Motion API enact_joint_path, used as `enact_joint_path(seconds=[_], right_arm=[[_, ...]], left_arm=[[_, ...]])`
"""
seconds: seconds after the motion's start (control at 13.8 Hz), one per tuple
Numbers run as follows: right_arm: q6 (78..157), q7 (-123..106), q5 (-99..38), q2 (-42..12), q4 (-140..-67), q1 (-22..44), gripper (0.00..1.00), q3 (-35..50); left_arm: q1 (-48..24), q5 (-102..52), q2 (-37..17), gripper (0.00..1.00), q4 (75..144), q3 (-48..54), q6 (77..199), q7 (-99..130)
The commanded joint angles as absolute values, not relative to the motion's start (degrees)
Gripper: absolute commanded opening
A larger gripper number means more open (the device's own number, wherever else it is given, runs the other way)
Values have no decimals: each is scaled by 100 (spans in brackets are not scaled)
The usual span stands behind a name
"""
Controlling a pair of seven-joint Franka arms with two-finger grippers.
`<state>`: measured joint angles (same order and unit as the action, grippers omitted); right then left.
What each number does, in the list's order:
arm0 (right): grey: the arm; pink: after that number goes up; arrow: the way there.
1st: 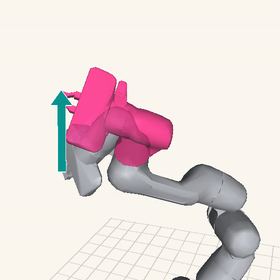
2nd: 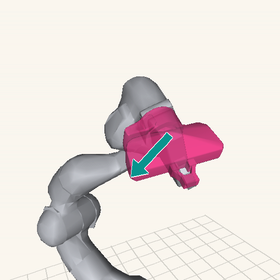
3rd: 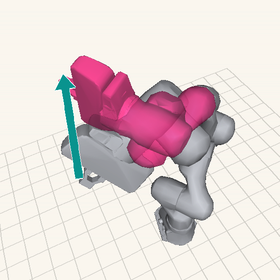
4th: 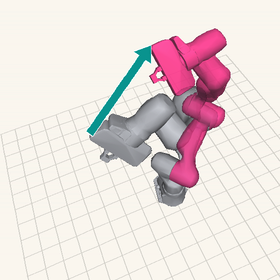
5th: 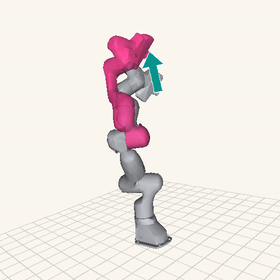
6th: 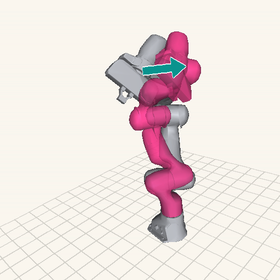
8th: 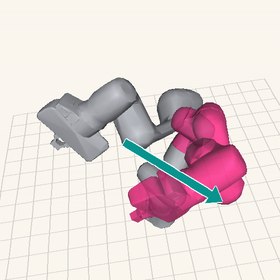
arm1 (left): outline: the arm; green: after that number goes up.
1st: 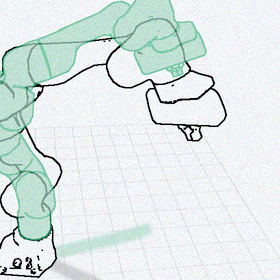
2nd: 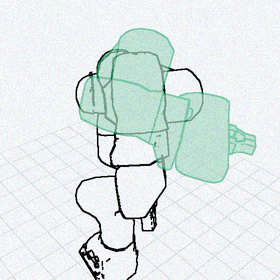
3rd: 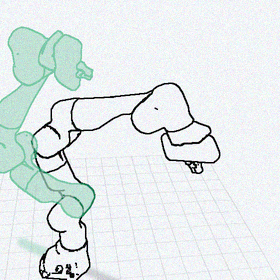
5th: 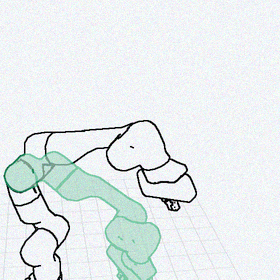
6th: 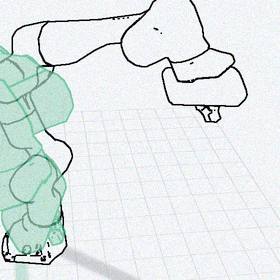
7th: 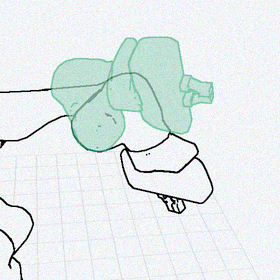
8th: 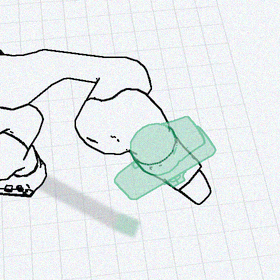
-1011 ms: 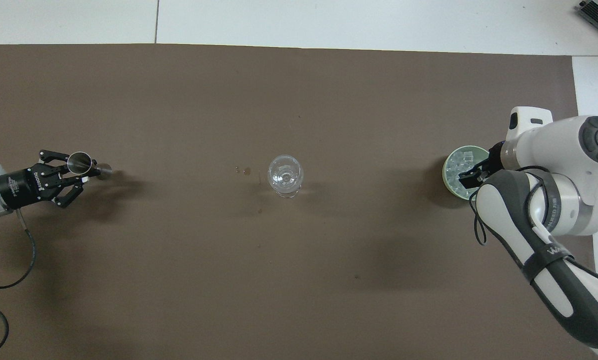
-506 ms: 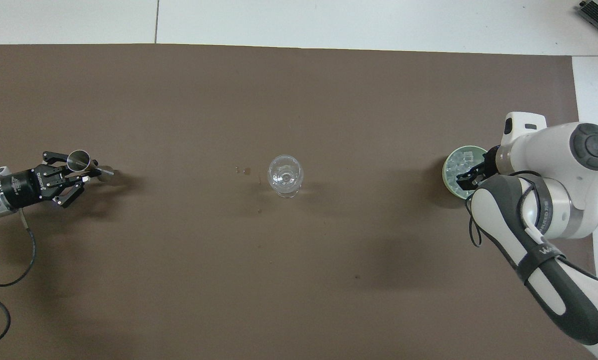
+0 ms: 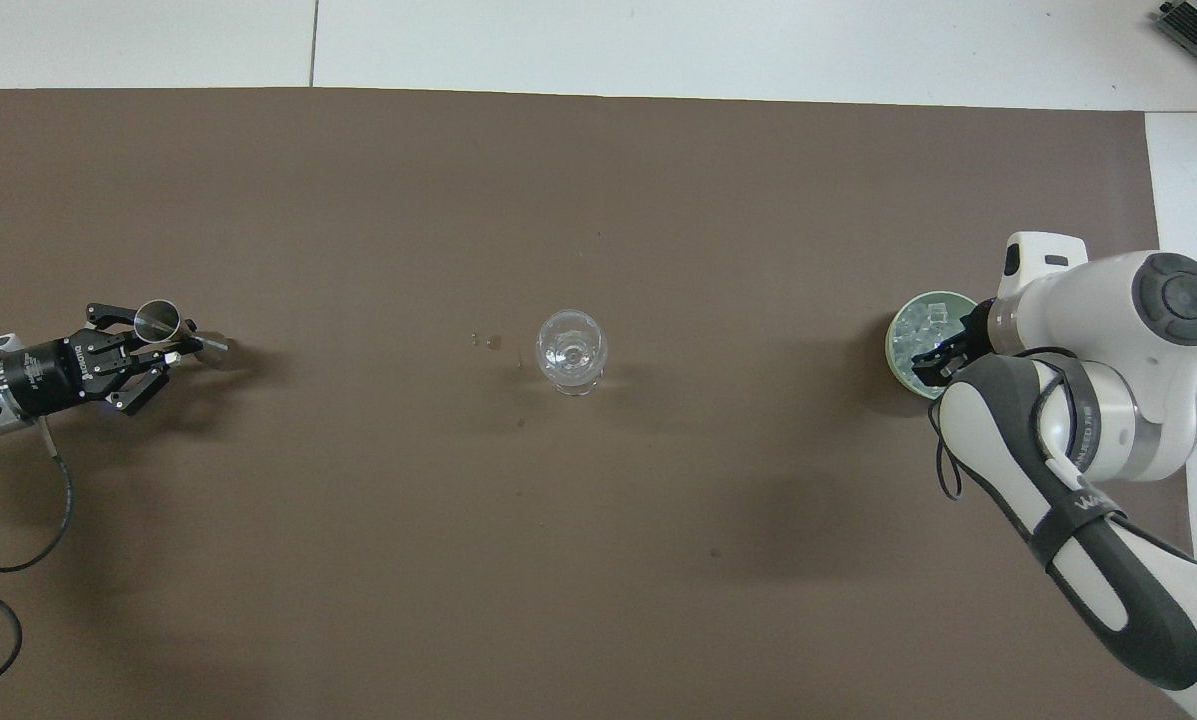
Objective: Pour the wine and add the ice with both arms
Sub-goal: 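Close the right gripper on an ice cube in the green bowl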
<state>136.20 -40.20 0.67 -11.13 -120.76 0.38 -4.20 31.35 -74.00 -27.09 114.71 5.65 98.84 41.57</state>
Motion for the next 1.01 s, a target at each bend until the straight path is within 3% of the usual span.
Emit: enact_joint_path(seconds=[0.0, 0.43, 0.94], right_arm=[[13676, -4263, -18, -1055, -12173, -18, 70, -474], [13667, -4184, -9, -1055, -12182, -9, 62, -475], [13632, -4184, -9, -1055, -12155, 9, 29, -475]], left_arm=[[3269, -7471, -2944, 0, 11250, 615, 9642, 4324], [3349, -7462, -2988, 0, 11250, 598, 9519, 4333], [3384, -7392, -3006, 1, 11241, 598, 9571, 4263]])
